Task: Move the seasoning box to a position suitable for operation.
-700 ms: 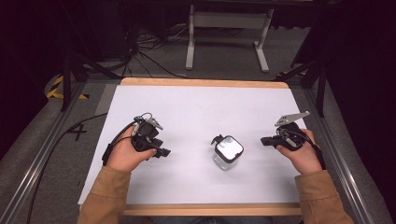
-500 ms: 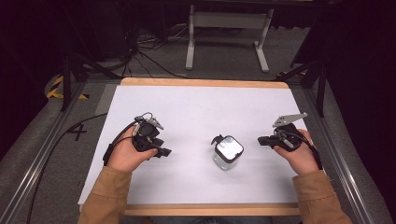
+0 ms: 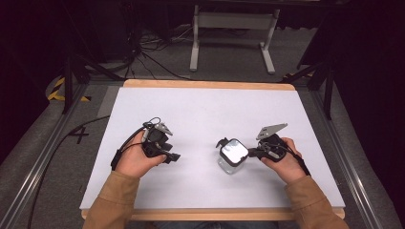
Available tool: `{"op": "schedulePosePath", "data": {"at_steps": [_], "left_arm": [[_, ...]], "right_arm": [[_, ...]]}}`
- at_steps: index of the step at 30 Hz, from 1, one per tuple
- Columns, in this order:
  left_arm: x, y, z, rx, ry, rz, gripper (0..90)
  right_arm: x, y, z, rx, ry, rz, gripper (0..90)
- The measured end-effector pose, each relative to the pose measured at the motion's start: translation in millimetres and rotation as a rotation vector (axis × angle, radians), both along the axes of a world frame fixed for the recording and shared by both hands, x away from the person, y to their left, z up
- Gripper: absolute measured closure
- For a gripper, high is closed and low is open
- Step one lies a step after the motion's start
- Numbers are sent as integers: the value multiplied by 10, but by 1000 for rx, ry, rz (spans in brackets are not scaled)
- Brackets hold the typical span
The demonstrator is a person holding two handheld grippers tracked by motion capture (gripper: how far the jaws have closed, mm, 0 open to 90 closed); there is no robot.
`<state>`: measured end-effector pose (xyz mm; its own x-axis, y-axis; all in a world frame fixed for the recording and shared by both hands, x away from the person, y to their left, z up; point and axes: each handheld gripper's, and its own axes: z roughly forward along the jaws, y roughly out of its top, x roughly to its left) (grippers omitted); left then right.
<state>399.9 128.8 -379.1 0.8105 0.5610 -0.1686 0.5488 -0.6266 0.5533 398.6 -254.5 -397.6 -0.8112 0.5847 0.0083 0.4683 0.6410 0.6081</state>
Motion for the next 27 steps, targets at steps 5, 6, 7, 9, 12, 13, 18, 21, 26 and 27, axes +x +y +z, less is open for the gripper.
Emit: {"op": "schedulePosePath", "data": {"at_steps": [5,6,7,9,12,13,18,21,26,27], "left_arm": [[-1,-3,-6,7,2,1,477],[-2,-3,-6,6,2,1,477],[-4,-3,-4,5,3,1,476],[-2,-4,-3,4,3,-2,475],[3,-10,-9,7,-2,-5,474],[3,-10,-9,7,-2,-5,473],[3,-22,-9,9,5,-8,470],[3,-25,-12,8,7,-9,470],[0,-31,-12,5,10,-10,471],[0,-33,-12,4,11,-10,471]], "right_arm": [[-5,58,-35,-13,-4,6,899],[-4,56,-39,-8,-2,6,899],[0,52,-41,-5,3,7,900],[0,49,-45,-5,10,8,900],[-12,57,-43,-7,24,14,900],[-12,57,-43,-7,24,14,900],[-52,105,-62,-22,60,41,900],[-71,135,-71,-33,80,60,900],[-102,187,-81,-49,101,78,900],[-107,196,-82,-49,107,85,900]]}}
